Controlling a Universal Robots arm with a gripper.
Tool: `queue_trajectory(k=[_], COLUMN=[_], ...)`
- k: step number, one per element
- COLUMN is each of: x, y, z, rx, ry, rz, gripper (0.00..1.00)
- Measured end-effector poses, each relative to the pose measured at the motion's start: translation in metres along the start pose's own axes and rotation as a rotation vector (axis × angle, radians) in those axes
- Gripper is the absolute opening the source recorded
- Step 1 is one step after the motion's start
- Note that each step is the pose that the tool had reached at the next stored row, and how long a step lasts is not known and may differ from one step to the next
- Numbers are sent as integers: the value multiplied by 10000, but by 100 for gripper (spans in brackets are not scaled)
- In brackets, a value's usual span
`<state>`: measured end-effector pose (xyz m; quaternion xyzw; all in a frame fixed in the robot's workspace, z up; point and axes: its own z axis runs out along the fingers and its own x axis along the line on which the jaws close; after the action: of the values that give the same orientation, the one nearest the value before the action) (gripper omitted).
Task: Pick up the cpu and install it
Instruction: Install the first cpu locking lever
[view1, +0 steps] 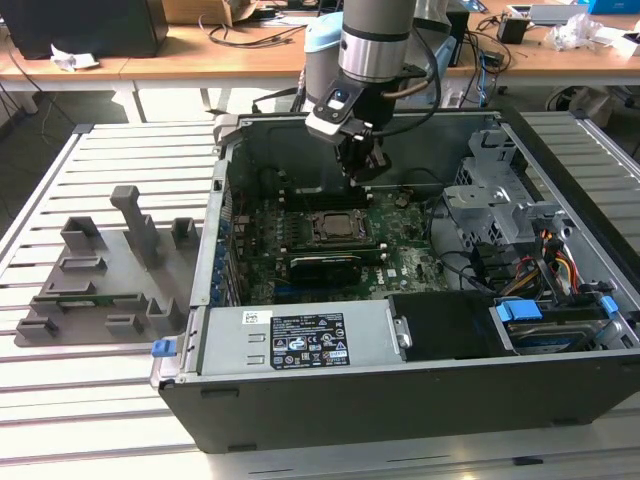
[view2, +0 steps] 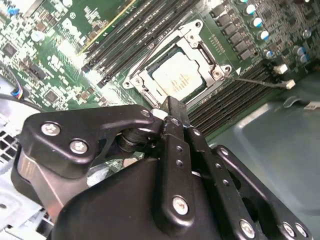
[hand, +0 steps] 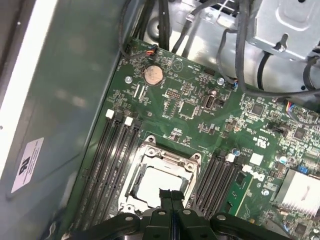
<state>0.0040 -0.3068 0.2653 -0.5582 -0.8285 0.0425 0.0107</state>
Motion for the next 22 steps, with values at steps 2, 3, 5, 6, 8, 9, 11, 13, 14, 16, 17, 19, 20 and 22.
queue_trajectory(k=[2,3,5,6,8,9,11,13,14,16,17,19,20,22], x=[0,0,0,0,0,0,0,0,0,0,0,0,0,0], y=[0,0,0,0,0,0,0,0,0,0,0,0,0,0], z=[0,0,0,0,0,0,0,0,0,0,0,0,0,0], rx=[-13,-18,-25,-30,-39,-43,-50,-60,-64,-71,-77,-86,-88,-94], ry=[-38,-48,-70,-82,-108,-117,-138,-164,-179,-197,-214,-236,-241,-262], rz=[-456,-581,-841,-990,-1299,-1409,-1679,-1987,-2162,-2384,-2584,-2856,-2917,-3168], gripper=[11,11,11,11,11,11,11,11,11,11,11,11,11,11])
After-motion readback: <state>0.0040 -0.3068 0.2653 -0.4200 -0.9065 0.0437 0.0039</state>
